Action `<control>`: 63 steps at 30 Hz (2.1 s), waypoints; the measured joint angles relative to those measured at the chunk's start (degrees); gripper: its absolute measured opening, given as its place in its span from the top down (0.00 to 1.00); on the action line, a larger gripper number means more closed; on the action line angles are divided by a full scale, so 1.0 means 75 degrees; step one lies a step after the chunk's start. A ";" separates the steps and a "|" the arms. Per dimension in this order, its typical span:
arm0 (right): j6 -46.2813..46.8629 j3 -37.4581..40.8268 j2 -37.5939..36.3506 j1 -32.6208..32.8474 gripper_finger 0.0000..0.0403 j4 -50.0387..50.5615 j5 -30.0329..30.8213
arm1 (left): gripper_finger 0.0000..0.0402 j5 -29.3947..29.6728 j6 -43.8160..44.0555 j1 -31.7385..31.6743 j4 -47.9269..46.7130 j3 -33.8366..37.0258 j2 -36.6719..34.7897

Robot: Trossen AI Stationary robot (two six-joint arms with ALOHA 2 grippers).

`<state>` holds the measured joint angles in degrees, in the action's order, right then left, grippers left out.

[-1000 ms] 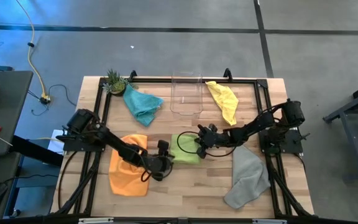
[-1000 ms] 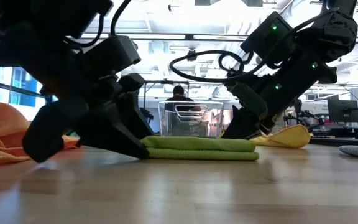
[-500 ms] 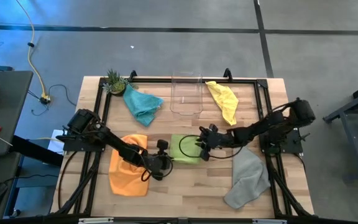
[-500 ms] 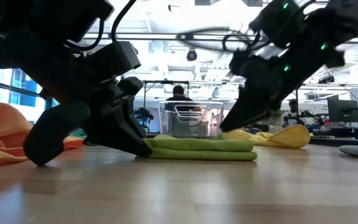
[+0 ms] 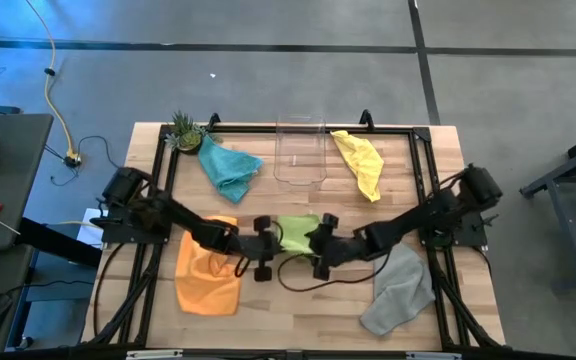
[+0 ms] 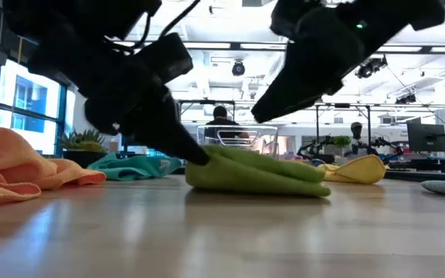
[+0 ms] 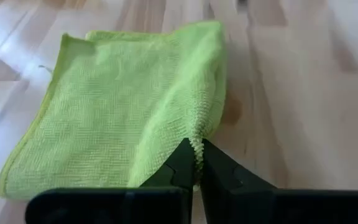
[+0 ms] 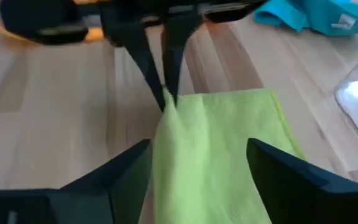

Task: Fold microfiber towels
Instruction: Put the green microfiber cloth into the transparent bin

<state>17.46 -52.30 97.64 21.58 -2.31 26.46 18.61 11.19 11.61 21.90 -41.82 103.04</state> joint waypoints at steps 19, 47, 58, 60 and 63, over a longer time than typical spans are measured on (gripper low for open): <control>-0.0321 -0.2303 0.2256 0.0315 0.40 0.2965 0.1436 | 1.00 -0.0627 0.0664 -0.0338 0.0531 -0.0003 -0.0009; -0.0625 -0.2316 0.1971 0.0262 0.99 0.3282 0.0917 | 0.62 -0.1266 0.0912 -0.0597 -0.0131 0.0794 -0.2049; -0.0766 -0.2318 0.0511 -0.0320 1.00 0.3533 -0.0378 | 0.60 -0.1187 0.1192 -0.1306 0.0115 0.2745 -0.4489; -0.0732 -0.2318 0.0193 -0.0525 1.00 0.3580 -0.0678 | 0.61 -0.1189 0.1162 -0.1471 0.0159 0.2950 -0.4737; -0.0737 -0.2319 -0.0289 -0.0889 1.00 0.3681 -0.1090 | 0.63 -0.1207 0.1011 -0.1781 0.0135 0.3215 -0.5078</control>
<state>11.93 -69.70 95.47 14.92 25.30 18.28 9.56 18.77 -1.75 22.91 -17.71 64.96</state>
